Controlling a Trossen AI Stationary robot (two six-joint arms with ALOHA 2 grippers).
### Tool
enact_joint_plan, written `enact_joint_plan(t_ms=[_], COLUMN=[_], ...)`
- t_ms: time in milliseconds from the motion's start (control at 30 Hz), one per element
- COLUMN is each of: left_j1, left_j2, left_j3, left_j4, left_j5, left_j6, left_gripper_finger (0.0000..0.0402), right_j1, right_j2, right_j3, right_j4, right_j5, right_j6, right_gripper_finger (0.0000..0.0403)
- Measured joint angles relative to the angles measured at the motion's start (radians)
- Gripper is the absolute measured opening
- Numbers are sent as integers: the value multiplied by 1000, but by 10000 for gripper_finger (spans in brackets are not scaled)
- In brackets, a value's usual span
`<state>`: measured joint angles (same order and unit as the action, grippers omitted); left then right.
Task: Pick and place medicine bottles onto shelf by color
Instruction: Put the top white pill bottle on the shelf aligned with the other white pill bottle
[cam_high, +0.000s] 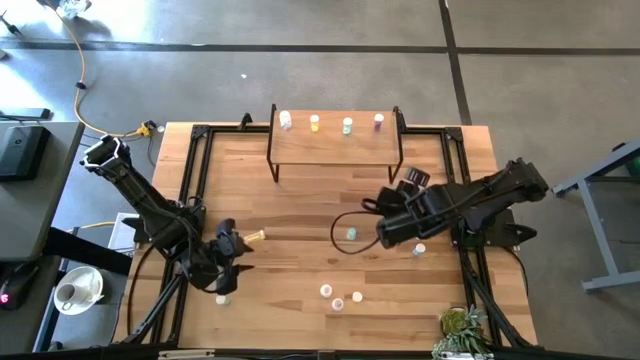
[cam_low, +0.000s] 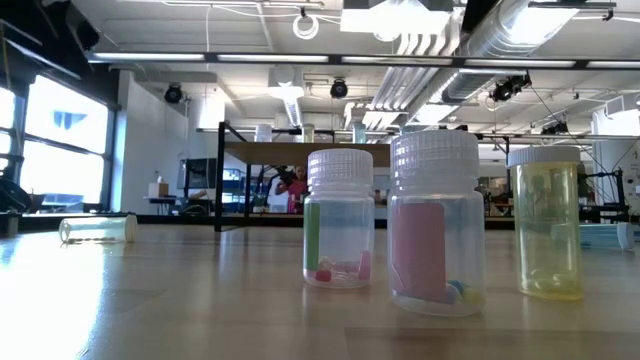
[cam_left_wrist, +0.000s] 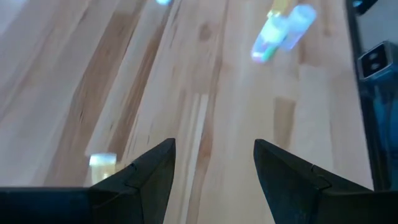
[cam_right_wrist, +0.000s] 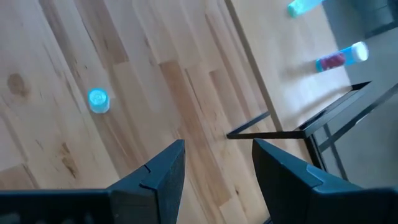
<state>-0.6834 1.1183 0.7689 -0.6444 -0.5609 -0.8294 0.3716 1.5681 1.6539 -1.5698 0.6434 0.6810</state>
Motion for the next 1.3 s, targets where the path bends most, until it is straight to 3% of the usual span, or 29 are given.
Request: enact_joint_plan(t_ms=[300, 433, 700, 1033, 1300], left_j1=[0, 3, 61, 175, 235], left_j2=[0, 14, 90, 265, 417], left_j3=[0, 0, 0, 0, 0], left_j4=[220, 298, 431, 772, 972], left_j5=[-112, -117, -89, 114, 250], left_j6=[284, 369, 480, 670, 734], left_gripper_finger=[207, 207, 207, 207, 207], right_j1=[57, 67, 96, 107, 148], right_j2=[-7, -55, -194, -326, -351], right_j3=[-43, -198, -489, -651, -663], right_j4=[2, 26, 326, 549, 785], right_j5=[76, 81, 37, 56, 175], right_j6=[58, 130, 125, 95, -128], right_gripper_finger=[178, 178, 178, 178, 178])
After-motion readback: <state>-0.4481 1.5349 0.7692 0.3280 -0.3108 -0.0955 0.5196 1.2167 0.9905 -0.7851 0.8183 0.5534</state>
